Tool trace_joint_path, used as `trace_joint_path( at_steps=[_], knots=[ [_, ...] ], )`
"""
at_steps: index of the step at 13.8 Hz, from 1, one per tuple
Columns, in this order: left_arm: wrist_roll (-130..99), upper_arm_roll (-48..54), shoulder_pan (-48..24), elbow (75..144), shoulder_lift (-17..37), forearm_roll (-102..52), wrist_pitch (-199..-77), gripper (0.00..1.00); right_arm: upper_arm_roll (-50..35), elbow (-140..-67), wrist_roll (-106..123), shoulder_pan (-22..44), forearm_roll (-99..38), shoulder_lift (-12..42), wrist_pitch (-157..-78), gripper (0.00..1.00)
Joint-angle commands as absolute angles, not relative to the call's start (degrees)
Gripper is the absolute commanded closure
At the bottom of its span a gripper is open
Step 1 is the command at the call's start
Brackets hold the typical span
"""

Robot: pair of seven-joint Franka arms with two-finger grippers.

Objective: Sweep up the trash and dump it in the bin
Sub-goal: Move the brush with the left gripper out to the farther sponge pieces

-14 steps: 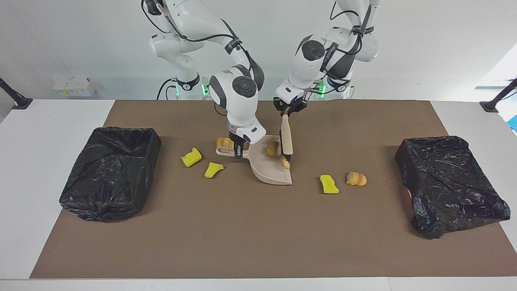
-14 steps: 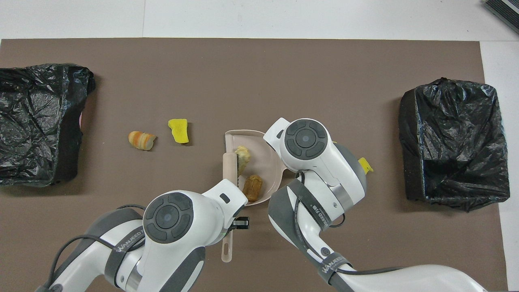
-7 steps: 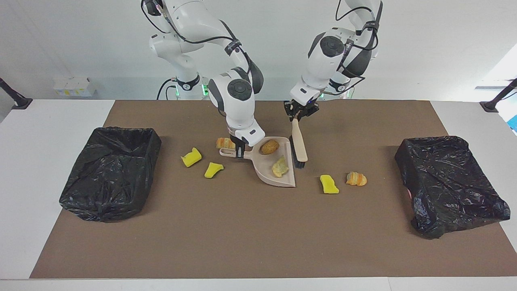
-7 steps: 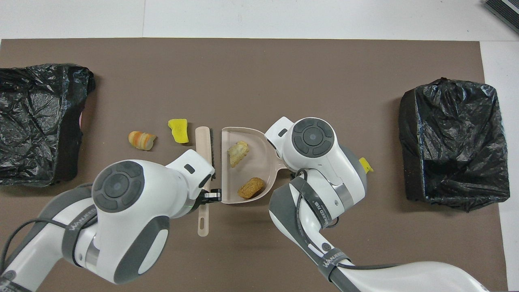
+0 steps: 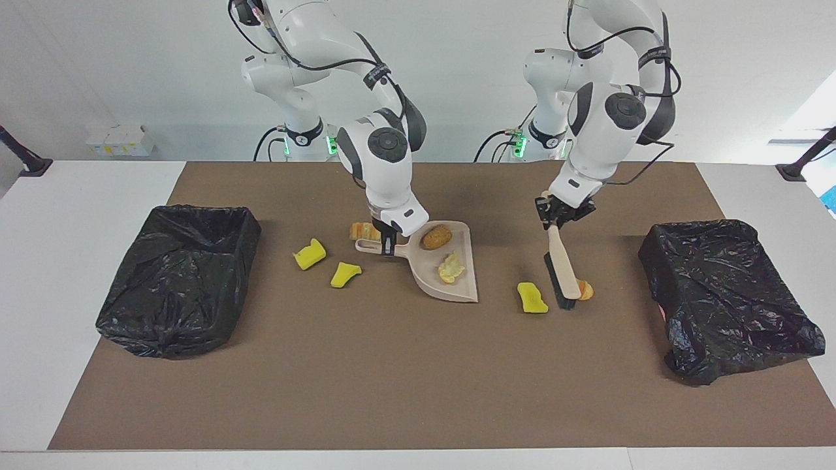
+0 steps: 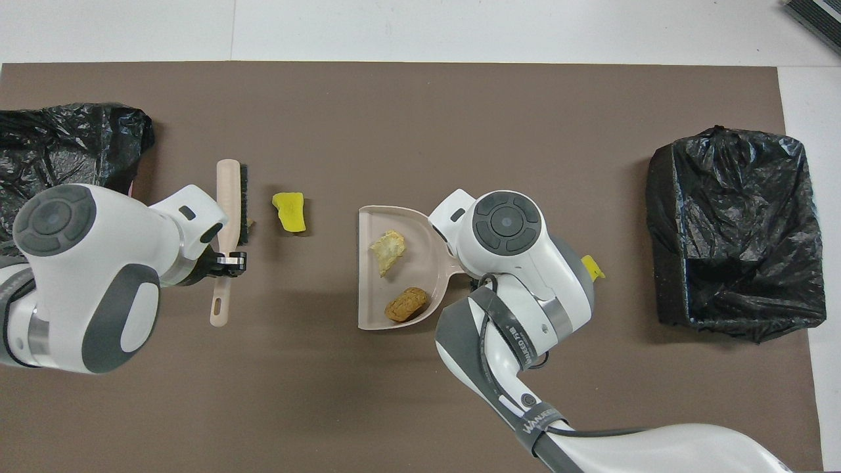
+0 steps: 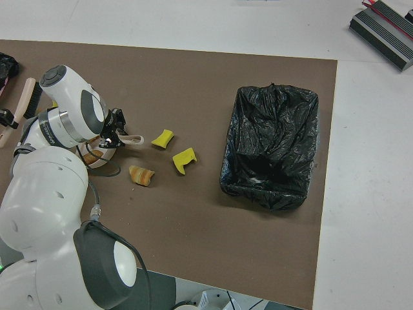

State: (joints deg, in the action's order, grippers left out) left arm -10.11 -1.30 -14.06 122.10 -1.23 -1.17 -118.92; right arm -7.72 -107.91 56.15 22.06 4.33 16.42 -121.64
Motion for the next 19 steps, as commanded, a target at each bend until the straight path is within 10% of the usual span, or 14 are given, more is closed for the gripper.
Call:
trace_joint_path(
  at_steps=[1,8,19],
  knots=[
    [-7.8,-0.5,-9.2,116.0,4.4,3.0,-118.0,1.0,-8.2,-108.8,55.5,21.7,3.4,16.1,-123.3,1.0],
    [-4.5,-0.4,-3.6,113.9,10.1,4.9,-117.8,1.0,-8.2,-108.8,55.5,22.0,3.5,16.1,-123.3,1.0],
    [-3.3,0.3,-19.8,122.8,5.1,4.3,-120.3,1.0,-8.2,-108.9,50.4,24.0,4.4,16.5,-123.4,1.0]
  ],
)
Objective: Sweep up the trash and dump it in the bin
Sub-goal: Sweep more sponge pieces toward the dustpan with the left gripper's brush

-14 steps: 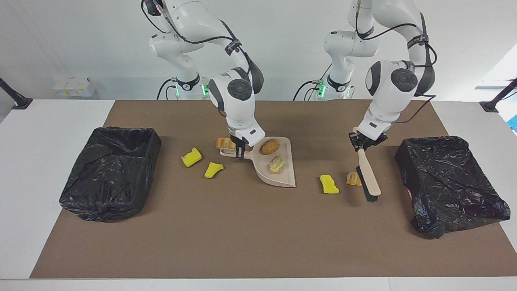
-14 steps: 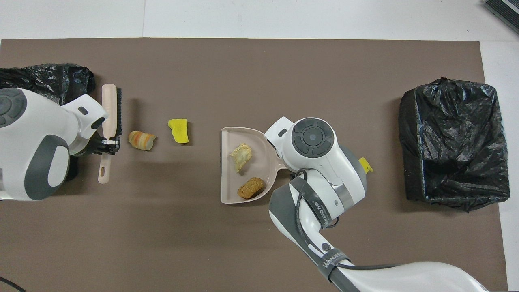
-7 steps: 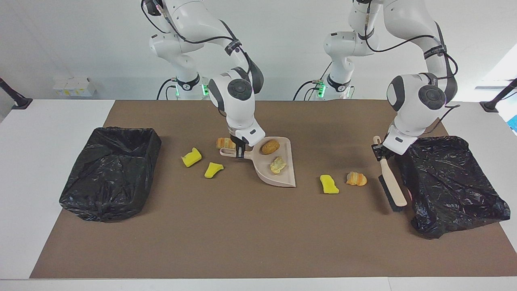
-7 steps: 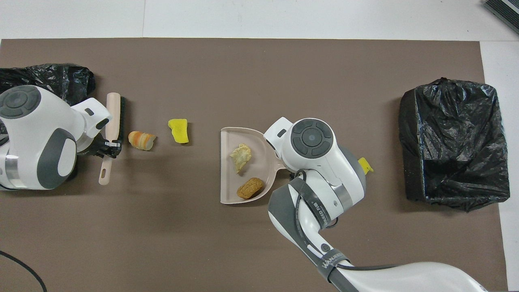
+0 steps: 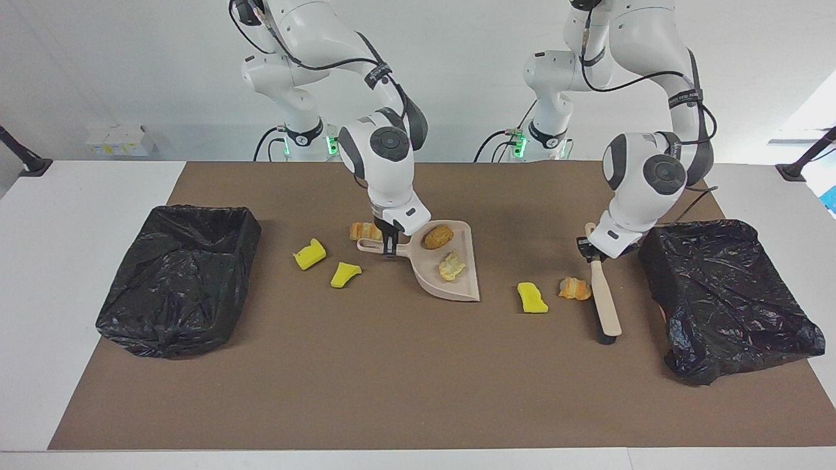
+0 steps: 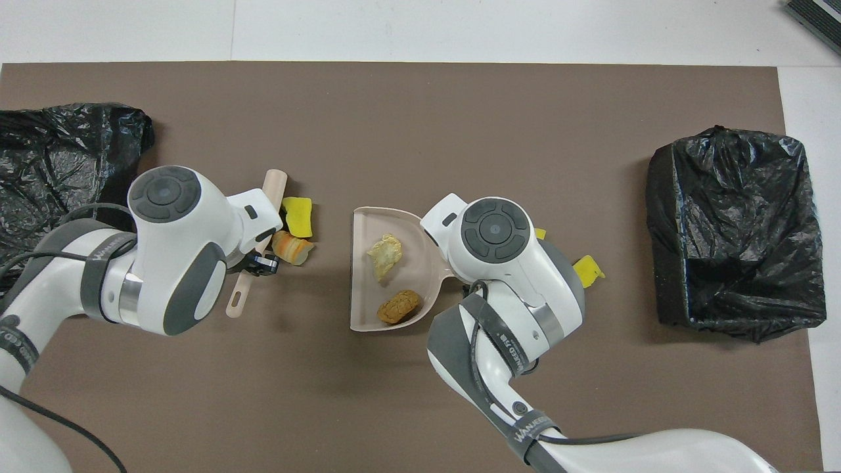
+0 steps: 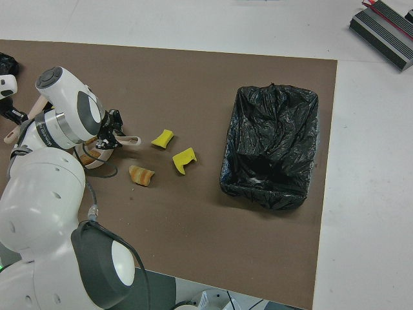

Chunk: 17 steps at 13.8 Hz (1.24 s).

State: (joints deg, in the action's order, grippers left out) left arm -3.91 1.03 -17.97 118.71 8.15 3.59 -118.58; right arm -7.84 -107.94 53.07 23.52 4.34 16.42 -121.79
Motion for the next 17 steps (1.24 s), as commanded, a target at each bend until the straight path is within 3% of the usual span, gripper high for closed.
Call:
trace_joint_path(
  at_steps=[1,7,11,17],
  knots=[
    [-2.3,0.5,-21.4,123.0,4.8,3.9,-120.2,1.0,-8.2,-108.9,49.8,24.3,4.4,16.8,-123.5,1.0],
    [-0.1,0.4,-28.2,122.9,3.4,-8.6,-115.4,1.0,-8.2,-109.1,49.3,24.5,4.4,16.9,-124.1,1.0],
    [-11.8,2.8,-28.6,120.4,3.8,-13.6,-116.7,1.0,-8.2,-109.4,49.4,24.4,4.4,16.9,-124.4,1.0],
    [-16.1,2.1,-27.4,118.4,-0.1,-14.1,-115.7,1.0,-8.2,-109.4,49.4,24.4,4.4,16.9,-124.3,1.0]
  ],
)
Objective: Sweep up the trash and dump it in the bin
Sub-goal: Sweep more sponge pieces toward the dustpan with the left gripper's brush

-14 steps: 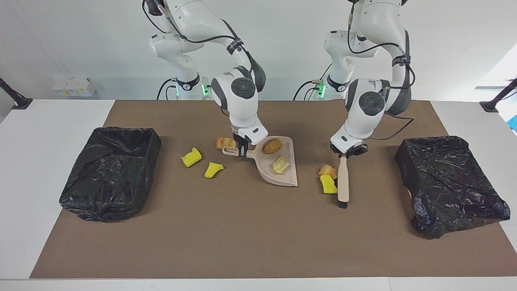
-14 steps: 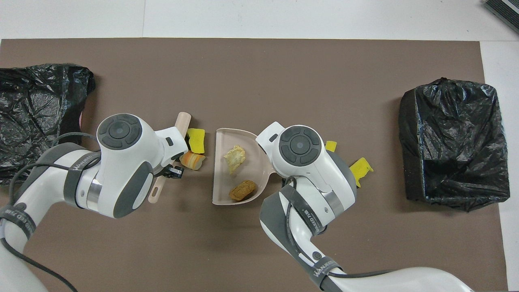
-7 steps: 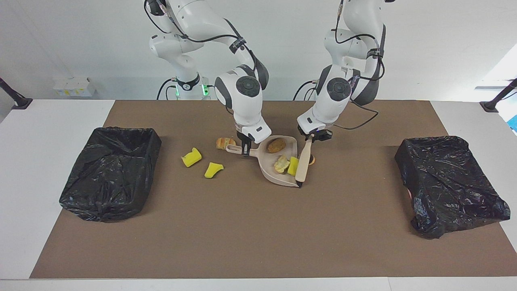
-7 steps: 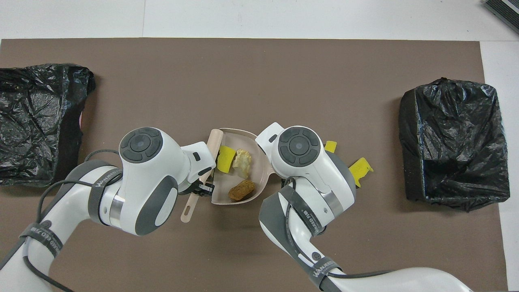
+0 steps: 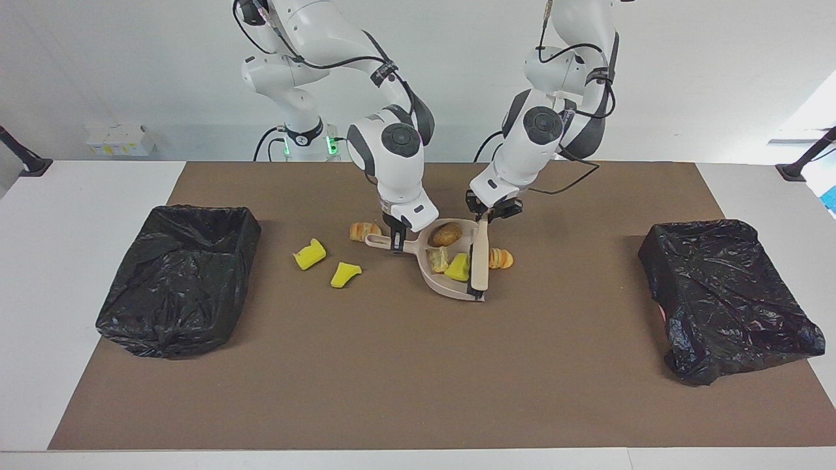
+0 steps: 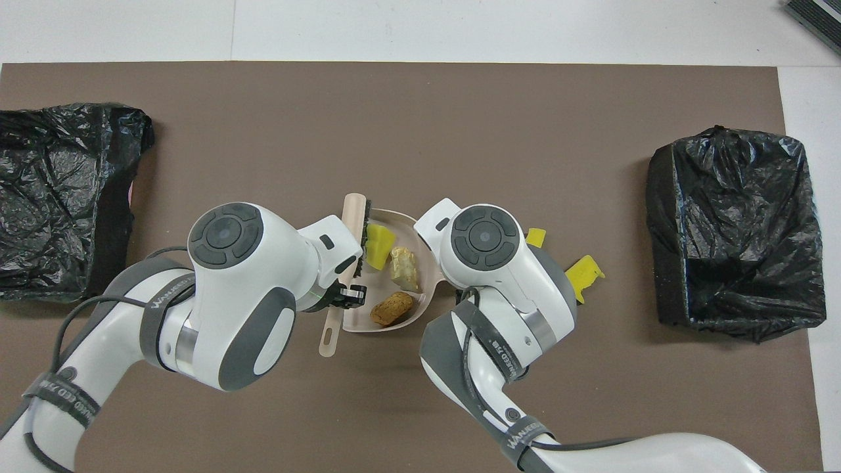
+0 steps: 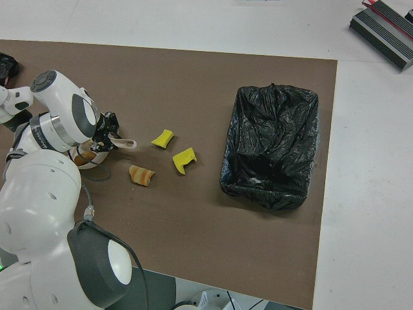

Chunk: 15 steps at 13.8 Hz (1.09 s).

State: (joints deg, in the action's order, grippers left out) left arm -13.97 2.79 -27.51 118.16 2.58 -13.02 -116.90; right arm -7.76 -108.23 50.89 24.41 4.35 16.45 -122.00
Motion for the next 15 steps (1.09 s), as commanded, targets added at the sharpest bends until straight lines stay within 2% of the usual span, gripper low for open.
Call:
trace_joint_path(
  at_steps=[1,4,10,15],
  knots=[
    [-16.4,1.9,-27.5,118.7,-0.8,-14.1,-115.0,1.0,-8.2,-109.4,49.4,24.4,4.4,16.9,-124.3,1.0],
    [-16.3,1.6,-24.1,121.9,-2.6,-14.0,-112.9,1.0,-8.1,-109.5,49.5,24.4,4.6,16.9,-124.0,1.0],
    [-18.2,1.6,-20.3,133.1,-7.9,-13.3,-113.2,1.0,-8.0,-110.7,51.3,23.6,9.1,16.4,-122.9,1.0],
    [-18.3,1.8,-21.2,135.1,-8.1,-13.3,-113.8,1.0,-8.0,-109.6,50.9,23.7,12.3,16.3,-118.8,1.0]
  ],
)
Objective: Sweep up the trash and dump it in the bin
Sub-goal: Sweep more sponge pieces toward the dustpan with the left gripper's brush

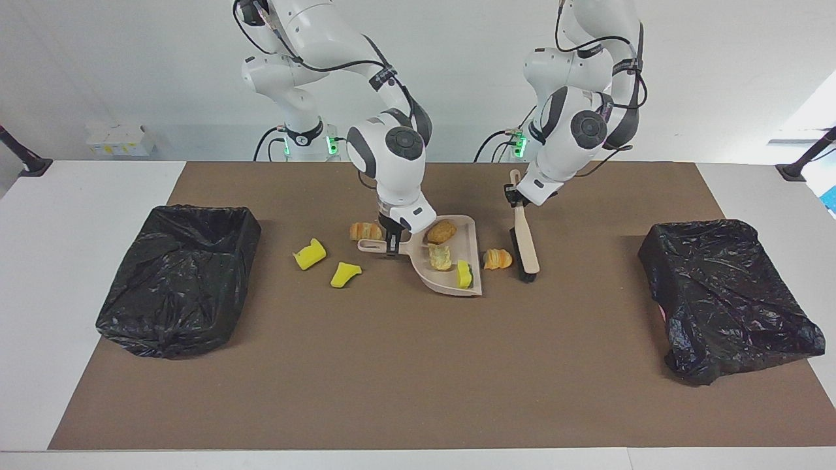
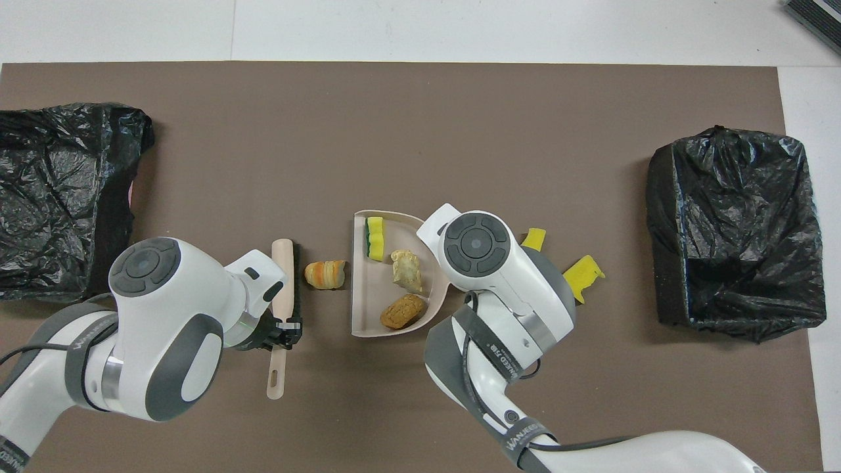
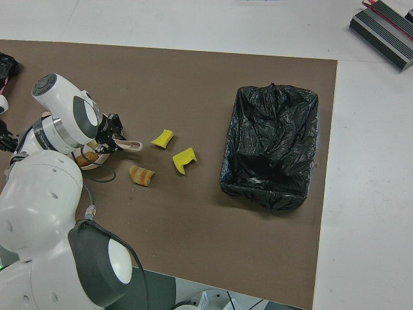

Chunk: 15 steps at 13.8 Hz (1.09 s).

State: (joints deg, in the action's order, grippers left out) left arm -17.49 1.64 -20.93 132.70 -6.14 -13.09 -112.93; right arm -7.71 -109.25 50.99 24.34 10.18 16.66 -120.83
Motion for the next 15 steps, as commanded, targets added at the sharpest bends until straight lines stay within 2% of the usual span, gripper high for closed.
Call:
trace_joint_path(
  at_steps=[1,3,7,11,15],
  knots=[
    [-18.3,1.8,-21.2,135.1,-8.2,-13.3,-113.8,1.0,-8.0,-109.3,50.7,23.9,12.3,16.3,-118.0,1.0],
    [-18.3,1.8,-21.2,135.1,-8.2,-13.3,-113.8,1.0,-7.8,-108.7,50.6,24.5,13.2,16.3,-116.6,1.0],
    [-18.3,1.8,-21.2,135.1,-8.2,-13.3,-113.8,1.0,-8.1,-105.5,46.2,26.1,20.1,16.3,-107.7,1.0],
    [-18.5,2.1,-21.5,135.1,-8.1,-13.3,-114.2,1.0,-8.2,-105.9,44.9,26.6,21.4,16.1,-107.1,1.0],
    [-18.1,2.2,-28.8,134.4,-8.0,-14.1,-116.6,1.0,-8.3,-106.3,41.5,27.9,21.4,16.7,-108.2,1.0]
  ],
)
